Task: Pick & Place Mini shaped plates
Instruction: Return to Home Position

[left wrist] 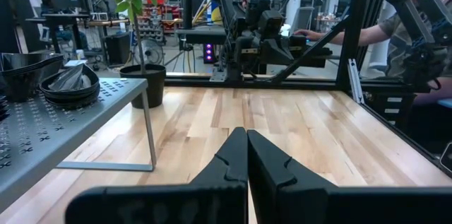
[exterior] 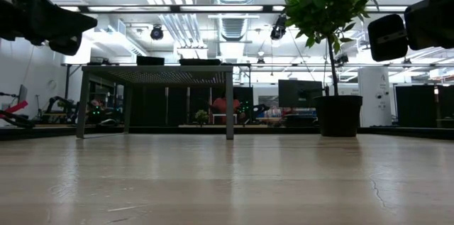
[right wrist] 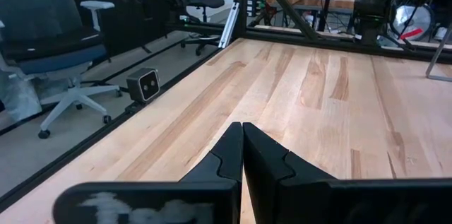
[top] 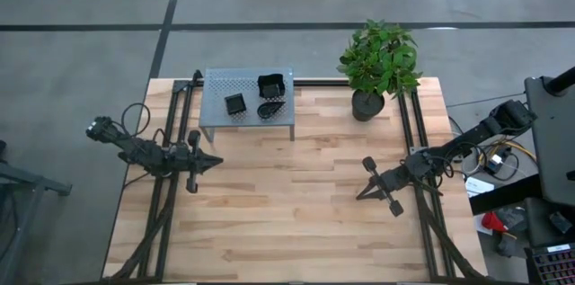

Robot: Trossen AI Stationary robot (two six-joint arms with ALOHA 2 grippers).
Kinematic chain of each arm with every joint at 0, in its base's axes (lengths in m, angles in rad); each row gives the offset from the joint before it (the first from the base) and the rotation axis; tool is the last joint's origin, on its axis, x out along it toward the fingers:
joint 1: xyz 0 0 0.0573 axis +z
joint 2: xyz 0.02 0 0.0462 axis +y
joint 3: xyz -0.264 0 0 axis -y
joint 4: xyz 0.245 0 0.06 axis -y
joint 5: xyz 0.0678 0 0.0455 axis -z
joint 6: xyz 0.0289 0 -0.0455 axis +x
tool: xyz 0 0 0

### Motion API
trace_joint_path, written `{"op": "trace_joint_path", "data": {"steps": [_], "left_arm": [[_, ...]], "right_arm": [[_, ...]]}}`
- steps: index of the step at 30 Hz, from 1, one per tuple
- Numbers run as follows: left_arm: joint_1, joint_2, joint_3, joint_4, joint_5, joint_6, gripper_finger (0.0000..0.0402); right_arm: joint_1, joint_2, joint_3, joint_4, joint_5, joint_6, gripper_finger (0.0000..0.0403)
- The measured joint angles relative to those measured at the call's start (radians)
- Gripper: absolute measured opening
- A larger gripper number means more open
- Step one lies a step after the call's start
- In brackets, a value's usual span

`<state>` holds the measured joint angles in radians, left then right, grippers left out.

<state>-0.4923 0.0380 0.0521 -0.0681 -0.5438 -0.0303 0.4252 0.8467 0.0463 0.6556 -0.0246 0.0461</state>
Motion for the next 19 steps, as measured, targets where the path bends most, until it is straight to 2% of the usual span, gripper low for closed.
{"op": "trace_joint_path", "data": {"steps": [19], "left_arm": [[0.000,0.000,0.000,0.000,0.000,0.000,0.0000]], "right_arm": [[0.000,0.000,0.000,0.000,0.000,0.007,0.0008]]}}
